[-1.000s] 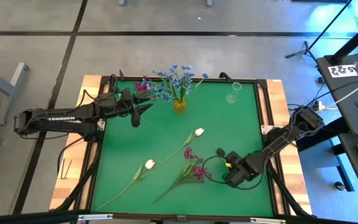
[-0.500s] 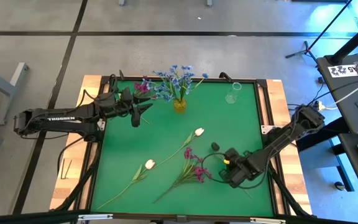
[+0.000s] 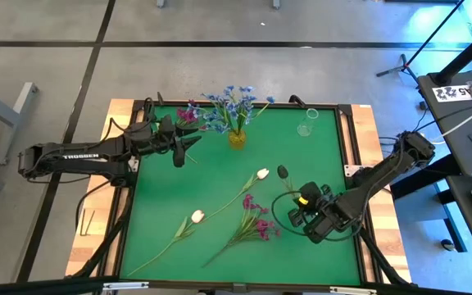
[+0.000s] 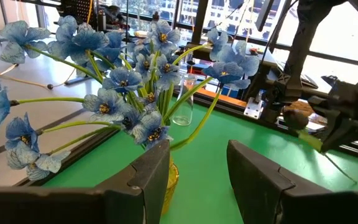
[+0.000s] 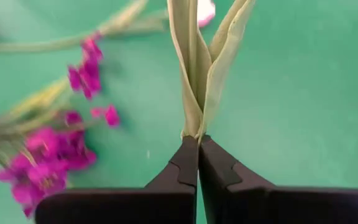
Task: Sort flowers into vase by color
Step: Put the bottom black flower into the transparent vase
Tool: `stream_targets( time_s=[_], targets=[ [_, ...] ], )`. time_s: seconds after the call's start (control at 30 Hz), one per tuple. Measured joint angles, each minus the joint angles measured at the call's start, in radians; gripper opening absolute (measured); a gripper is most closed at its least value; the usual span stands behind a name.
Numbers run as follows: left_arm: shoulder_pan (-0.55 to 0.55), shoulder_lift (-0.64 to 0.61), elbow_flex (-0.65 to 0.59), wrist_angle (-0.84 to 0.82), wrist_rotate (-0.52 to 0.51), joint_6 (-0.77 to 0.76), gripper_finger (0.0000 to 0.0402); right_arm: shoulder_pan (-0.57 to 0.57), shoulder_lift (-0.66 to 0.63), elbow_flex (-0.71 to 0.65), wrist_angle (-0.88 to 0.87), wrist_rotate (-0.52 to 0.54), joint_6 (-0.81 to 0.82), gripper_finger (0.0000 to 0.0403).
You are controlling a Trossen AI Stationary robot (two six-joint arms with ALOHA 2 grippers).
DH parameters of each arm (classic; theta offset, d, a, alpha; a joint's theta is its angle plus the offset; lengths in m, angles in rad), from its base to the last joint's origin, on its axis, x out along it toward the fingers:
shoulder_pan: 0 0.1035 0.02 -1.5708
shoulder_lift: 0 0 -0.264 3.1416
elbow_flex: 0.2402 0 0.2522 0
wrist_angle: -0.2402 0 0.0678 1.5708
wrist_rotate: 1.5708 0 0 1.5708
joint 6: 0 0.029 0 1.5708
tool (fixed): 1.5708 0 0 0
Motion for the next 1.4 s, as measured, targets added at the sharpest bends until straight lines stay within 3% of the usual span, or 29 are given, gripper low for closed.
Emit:
stream_targets(
  time_s=[0.57, 0.83, 1.23, 1.4],
  targets=[
    [0.0, 0.0, 0.0, 0.0, 0.0, -0.001, 0.0156, 0.0, -0.07, 0.0, -0.003, 0.364, -0.089, 0.0001],
    [0.0, 0.0, 0.0, -0.005, 0.0, -0.004, 0.0156, 0.0, -0.102, 0.004, -0.002, 0.428, -0.159, 0.0001],
    [0.0, 0.0, 0.0, -0.005, 0.013, -0.027, 0.0156, -0.006, -0.124, 0.092, 0.048, 0.696, -0.414, 0.0001],
    [0.0, 0.0, 0.0, -0.004, 0.015, -0.027, 0.0156, -0.05, -0.124, 0.093, 0.096, 0.706, -0.491, 0.0001]
  ],
)
